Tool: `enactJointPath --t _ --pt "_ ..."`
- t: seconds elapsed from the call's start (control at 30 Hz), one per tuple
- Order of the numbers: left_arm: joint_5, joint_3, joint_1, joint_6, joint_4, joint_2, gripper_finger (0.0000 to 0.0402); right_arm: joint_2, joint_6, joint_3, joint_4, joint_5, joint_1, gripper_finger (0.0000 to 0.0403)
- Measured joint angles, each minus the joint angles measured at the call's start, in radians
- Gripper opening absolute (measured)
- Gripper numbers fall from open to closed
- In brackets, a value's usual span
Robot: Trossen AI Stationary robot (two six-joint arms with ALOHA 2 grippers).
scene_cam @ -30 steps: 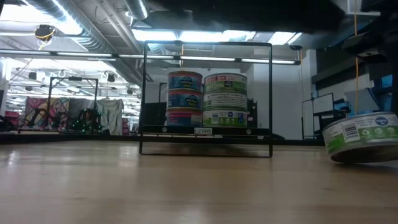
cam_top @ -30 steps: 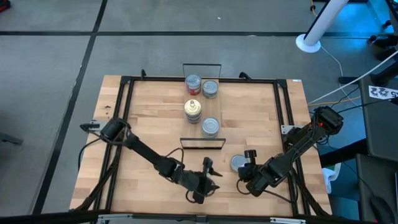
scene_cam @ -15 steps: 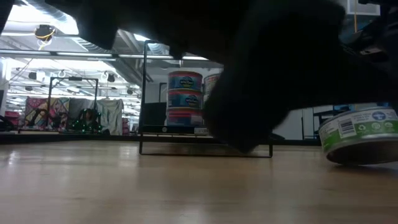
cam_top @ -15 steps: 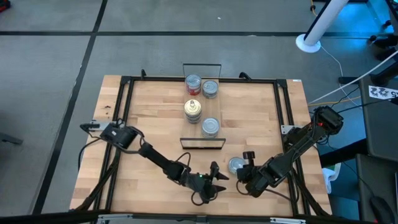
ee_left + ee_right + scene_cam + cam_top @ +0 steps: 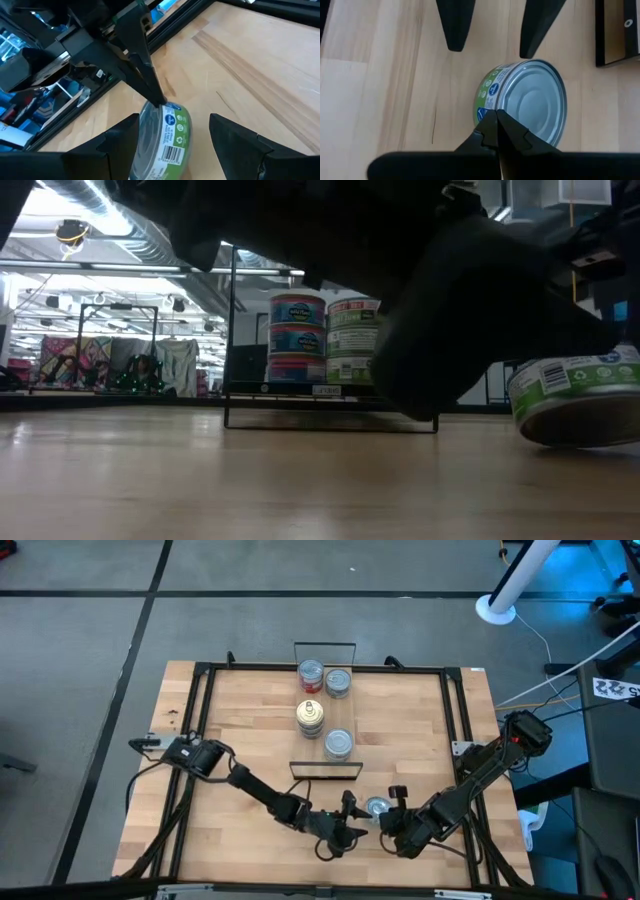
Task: Stack canned seafood by type on shelf
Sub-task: Stack the green tuna can on top of the other green tuna can on the shelf
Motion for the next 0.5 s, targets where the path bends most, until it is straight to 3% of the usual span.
enactJointPath --t 0.5 --pt "0.067 0.000 0.013 0.015 -0.049 0.000 0.0237 0.000 0.000 0.000 0.047 0.001 0.000 0.0000"
